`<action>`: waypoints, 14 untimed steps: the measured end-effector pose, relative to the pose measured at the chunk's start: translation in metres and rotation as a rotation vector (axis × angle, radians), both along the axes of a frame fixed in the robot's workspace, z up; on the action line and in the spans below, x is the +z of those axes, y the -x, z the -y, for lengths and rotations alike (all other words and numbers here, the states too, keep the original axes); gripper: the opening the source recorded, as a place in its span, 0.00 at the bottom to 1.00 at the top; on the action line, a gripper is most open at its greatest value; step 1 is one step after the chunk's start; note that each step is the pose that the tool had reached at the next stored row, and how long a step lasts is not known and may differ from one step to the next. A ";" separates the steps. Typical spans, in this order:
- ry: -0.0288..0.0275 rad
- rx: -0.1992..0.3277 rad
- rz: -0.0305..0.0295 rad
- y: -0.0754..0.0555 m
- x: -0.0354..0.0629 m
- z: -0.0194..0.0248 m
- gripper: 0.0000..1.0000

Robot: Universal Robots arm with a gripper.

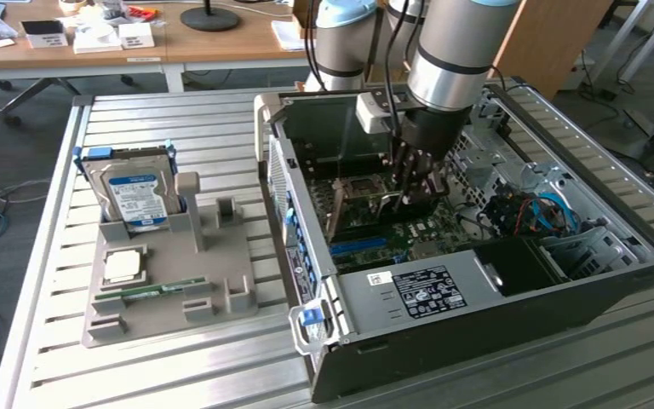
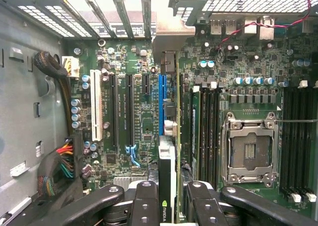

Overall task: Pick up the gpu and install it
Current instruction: 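Insert the gpu into the slot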

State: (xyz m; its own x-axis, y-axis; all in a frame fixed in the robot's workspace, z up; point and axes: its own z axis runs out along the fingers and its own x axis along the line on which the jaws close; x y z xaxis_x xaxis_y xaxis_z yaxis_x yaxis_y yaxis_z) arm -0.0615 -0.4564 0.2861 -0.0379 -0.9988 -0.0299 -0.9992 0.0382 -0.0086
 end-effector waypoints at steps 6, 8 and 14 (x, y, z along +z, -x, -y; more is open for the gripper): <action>0.0001 0.000 0.0000 0.001 0.0000 0.0000 0.27; 0.0002 0.000 -0.0001 0.001 0.0000 0.0001 0.27; 0.0002 0.000 -0.0001 0.002 -0.0017 0.0000 0.27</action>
